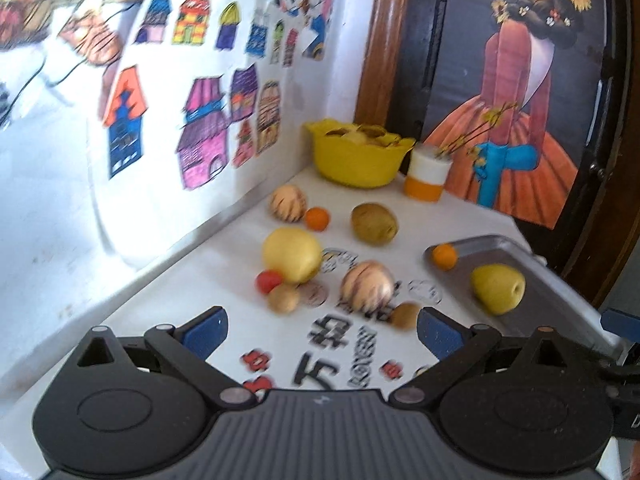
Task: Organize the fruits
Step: 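Lift both open tools away from the tray toward the remaining fruits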
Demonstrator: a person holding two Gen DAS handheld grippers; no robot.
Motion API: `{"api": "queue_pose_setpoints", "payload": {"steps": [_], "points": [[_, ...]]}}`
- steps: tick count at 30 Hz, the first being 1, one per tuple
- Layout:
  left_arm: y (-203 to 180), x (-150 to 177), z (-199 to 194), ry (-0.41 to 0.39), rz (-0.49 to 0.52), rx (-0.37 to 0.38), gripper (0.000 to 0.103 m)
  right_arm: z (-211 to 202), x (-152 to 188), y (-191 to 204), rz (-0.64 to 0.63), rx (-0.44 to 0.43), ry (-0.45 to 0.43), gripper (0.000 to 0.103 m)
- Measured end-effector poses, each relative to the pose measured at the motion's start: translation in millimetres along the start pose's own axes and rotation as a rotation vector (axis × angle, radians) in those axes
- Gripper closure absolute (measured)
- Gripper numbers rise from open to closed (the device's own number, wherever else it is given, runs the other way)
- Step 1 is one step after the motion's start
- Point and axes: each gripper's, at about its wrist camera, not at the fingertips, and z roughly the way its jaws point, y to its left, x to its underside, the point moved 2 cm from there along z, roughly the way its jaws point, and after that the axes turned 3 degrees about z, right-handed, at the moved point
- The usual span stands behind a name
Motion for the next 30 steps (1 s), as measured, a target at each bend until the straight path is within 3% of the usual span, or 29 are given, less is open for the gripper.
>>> {"api": "queue_pose_setpoints", "payload": {"steps": [11,25,30], "points": [[27.2,14.6,19.3,0.095,0.026,-0.034,0.001,33.6,24.1,35.0,-0.065,-0.037,0.182,0.001],[33.2,-6.2,76.1,0.137,0.098,-0.038,0.001,99.1,3.7,49.7,-0.117,-0.119,0.193,0.001],[30.5,-10.1,92.2,0.149,0.118,-0.013,0.001,122.5,0.0,52.9,-0.119,-0.135,0.201,0.012]]}}
